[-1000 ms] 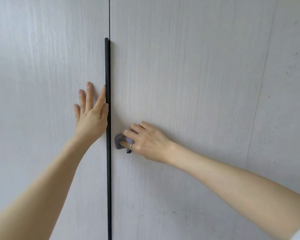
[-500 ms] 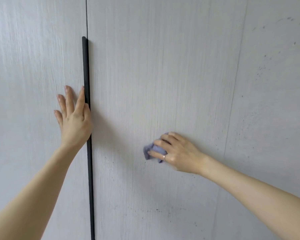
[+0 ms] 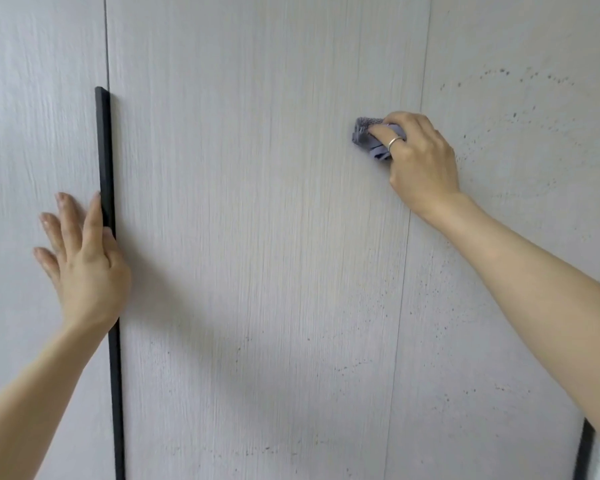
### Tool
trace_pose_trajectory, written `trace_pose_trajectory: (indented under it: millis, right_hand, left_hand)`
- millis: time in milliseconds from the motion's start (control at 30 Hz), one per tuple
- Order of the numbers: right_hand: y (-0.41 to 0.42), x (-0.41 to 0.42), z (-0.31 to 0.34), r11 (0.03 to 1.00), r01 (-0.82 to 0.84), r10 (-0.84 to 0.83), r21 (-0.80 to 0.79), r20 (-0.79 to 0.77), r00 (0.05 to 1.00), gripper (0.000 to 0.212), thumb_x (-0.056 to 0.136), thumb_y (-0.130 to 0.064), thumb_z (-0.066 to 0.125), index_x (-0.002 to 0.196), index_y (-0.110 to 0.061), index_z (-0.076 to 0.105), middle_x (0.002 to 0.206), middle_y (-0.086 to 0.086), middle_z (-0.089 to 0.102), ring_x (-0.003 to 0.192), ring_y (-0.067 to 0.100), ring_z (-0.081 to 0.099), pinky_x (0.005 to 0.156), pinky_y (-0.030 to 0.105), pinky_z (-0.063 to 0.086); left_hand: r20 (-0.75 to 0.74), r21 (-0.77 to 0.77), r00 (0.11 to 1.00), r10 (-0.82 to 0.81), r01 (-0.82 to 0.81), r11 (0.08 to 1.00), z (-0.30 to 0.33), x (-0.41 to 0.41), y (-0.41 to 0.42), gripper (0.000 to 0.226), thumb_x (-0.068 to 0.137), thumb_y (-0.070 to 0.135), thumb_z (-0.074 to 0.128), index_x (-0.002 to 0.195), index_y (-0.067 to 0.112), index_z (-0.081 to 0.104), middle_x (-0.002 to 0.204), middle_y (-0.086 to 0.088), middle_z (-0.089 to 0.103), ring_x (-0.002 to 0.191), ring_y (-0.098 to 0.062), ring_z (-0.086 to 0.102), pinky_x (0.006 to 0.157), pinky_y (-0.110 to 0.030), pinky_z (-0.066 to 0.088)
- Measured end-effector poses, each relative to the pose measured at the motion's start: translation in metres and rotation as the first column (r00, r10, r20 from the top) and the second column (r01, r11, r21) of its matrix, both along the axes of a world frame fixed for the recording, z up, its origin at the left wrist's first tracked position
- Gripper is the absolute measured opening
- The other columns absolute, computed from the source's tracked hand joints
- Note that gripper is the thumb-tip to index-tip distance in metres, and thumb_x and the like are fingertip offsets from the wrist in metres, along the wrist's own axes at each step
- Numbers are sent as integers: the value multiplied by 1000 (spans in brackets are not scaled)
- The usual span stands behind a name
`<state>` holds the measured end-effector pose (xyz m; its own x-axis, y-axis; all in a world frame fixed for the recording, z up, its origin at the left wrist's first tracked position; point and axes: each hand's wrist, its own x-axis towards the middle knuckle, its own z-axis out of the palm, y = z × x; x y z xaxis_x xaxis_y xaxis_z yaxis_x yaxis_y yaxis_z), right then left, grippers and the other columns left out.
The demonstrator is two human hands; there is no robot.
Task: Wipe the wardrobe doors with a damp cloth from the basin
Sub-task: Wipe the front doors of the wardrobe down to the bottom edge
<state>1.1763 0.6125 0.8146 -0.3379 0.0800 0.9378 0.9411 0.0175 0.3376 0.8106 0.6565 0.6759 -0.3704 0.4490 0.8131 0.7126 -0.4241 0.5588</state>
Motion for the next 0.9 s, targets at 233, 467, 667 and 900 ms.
trace_pose_trajectory:
  millis: [233,467,667,900]
  right_hand:
    - [3,14,-74,993,-117,118,18,-128,985,43,81,0,36,112,0,67,107,21,62,97,41,57,76,44,51]
    - [3,18,-182,982,-180,175,-51,-94,980,37,83,1,41,108,-3,70,100,19,64,101,29,44,79,45,50]
    - [-16,25,-212,944,-78,161,-321,238,958,49,60,13,77,103,-12,73,96,16,66,90,33,57,70,40,51]
    - [-3,1,-168,967,-246,207,-67,-360,910,51,64,11,74,109,-12,70,94,18,55,88,25,36,54,31,43]
  left_hand:
    - [9,13,1000,-20,20,1000,2,2,0,53,101,12,22,149,32,16,159,-2,-5,145,-24,-13,113,-50,-11]
    - [-23,-15,999,-44,43,999,-1,0,-5,52,101,11,23,150,29,17,159,-4,-4,145,-26,-13,113,-50,-10]
    - [-23,-38,999,-42,41,998,-13,0,-9,53,101,10,25,150,28,18,159,-4,-3,145,-27,-11,114,-50,-8]
    - [-22,-40,1000,-21,20,999,-31,1,-6,53,101,9,26,150,26,17,159,-4,-3,145,-26,-11,114,-47,-9]
